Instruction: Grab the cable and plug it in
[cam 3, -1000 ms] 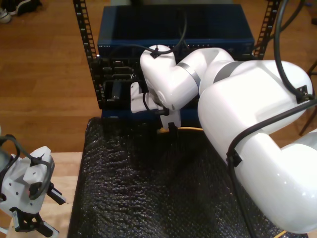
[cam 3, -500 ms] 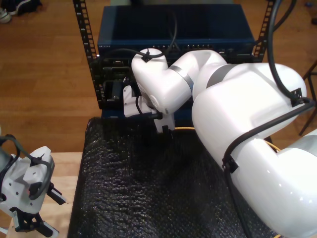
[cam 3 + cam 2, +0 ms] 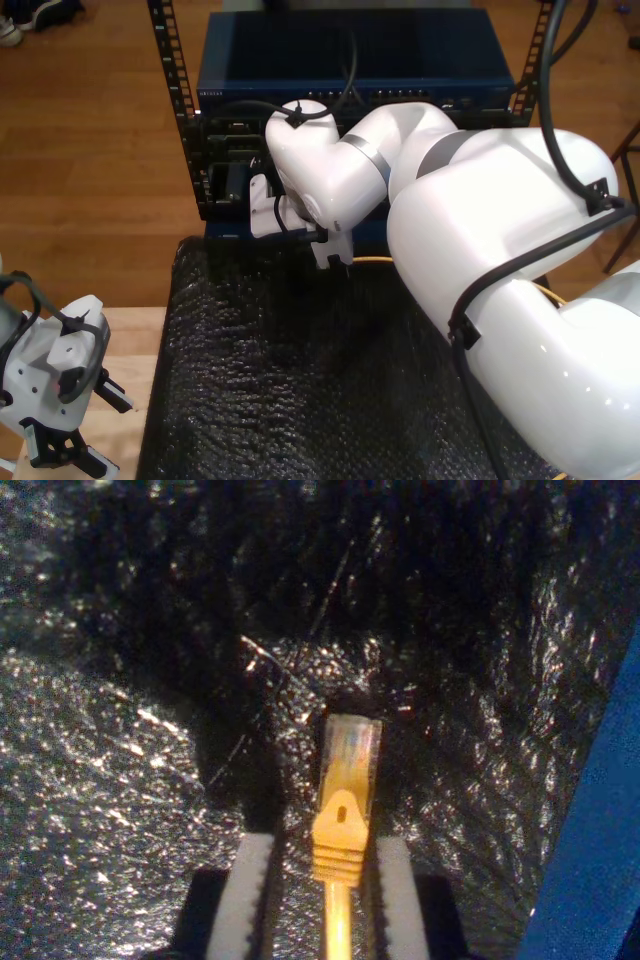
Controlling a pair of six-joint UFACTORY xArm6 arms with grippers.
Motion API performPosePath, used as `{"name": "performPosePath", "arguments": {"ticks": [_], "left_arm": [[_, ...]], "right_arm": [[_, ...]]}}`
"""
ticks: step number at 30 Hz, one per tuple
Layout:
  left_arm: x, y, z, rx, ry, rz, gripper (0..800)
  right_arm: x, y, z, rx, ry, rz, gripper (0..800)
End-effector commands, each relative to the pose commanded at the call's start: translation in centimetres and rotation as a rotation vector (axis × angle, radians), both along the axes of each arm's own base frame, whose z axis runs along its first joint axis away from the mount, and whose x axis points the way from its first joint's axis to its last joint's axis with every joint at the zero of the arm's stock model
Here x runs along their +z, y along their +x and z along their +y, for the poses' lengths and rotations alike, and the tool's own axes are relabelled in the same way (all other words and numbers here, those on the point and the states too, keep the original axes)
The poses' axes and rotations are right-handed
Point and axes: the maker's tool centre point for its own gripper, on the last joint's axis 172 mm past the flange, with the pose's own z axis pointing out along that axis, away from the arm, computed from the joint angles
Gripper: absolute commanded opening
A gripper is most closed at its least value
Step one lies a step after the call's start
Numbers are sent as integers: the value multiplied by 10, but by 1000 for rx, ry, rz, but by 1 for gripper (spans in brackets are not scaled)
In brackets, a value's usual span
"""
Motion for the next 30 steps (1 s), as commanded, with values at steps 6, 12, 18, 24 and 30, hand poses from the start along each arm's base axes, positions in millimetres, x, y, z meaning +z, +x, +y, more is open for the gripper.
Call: {"name": "performPosePath", "arguments": {"ticks": [6, 12, 18, 24, 30], "left_arm": [[0, 0, 0, 0, 0, 0, 800], [0, 0, 0, 0, 0, 0, 800], [0, 0, -1, 0, -2, 1, 800], [1, -3, -2, -3, -10, 9, 800], [3, -8, -7, -9, -25, 25, 800]], "right_arm": [[0, 0, 0, 0, 0, 0, 143], [0, 0, 0, -6, 1, -3, 53], [11, 2, 1, -13, 4, -20, 9], [45, 6, 3, -24, 34, -54, 4], [63, -7, -15, -53, 7, -24, 4]]}}
